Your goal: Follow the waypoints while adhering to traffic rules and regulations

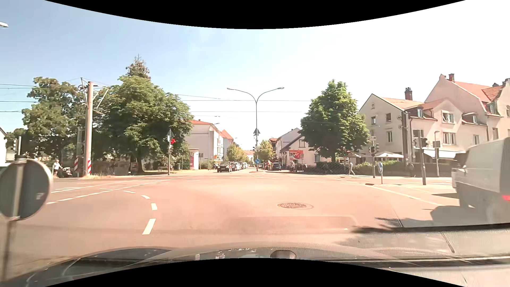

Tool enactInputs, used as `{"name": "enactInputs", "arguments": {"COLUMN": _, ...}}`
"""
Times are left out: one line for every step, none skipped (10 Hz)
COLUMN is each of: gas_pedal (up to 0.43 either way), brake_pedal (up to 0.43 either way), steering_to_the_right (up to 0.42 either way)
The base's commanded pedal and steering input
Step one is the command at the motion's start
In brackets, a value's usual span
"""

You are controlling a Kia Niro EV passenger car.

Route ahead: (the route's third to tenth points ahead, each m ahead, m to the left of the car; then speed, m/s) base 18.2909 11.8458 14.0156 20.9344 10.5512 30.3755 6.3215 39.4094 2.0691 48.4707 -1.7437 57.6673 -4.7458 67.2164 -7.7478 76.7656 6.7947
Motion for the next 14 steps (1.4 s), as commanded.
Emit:
{"name": "enactInputs", "arguments": {"gas_pedal": 0.000, "brake_pedal": 0.000, "steering_to_the_right": -0.131}}
{"name": "enactInputs", "arguments": {"gas_pedal": 0.000, "brake_pedal": 0.000, "steering_to_the_right": -0.150}}
{"name": "enactInputs", "arguments": {"gas_pedal": 0.000, "brake_pedal": 0.000, "steering_to_the_right": -0.177}}
{"name": "enactInputs", "arguments": {"gas_pedal": 0.000, "brake_pedal": 0.000, "steering_to_the_right": -0.200}}
{"name": "enactInputs", "arguments": {"gas_pedal": 0.000, "brake_pedal": 0.000, "steering_to_the_right": -0.223}}
{"name": "enactInputs", "arguments": {"gas_pedal": 0.028, "brake_pedal": 0.000, "steering_to_the_right": -0.251}}
{"name": "enactInputs", "arguments": {"gas_pedal": 0.039, "brake_pedal": 0.000, "steering_to_the_right": -0.276}}
{"name": "enactInputs", "arguments": {"gas_pedal": 0.047, "brake_pedal": 0.000, "steering_to_the_right": -0.294}}
{"name": "enactInputs", "arguments": {"gas_pedal": 0.067, "brake_pedal": 0.000, "steering_to_the_right": -0.316}}
{"name": "enactInputs", "arguments": {"gas_pedal": 0.098, "brake_pedal": 0.000, "steering_to_the_right": -0.338}}
{"name": "enactInputs", "arguments": {"gas_pedal": 0.098, "brake_pedal": 0.000, "steering_to_the_right": -0.350}}
{"name": "enactInputs", "arguments": {"gas_pedal": 0.098, "brake_pedal": 0.000, "steering_to_the_right": -0.359}}
{"name": "enactInputs", "arguments": {"gas_pedal": 0.098, "brake_pedal": 0.000, "steering_to_the_right": -0.365}}
{"name": "enactInputs", "arguments": {"gas_pedal": 0.110, "brake_pedal": 0.000, "steering_to_the_right": -0.371}}
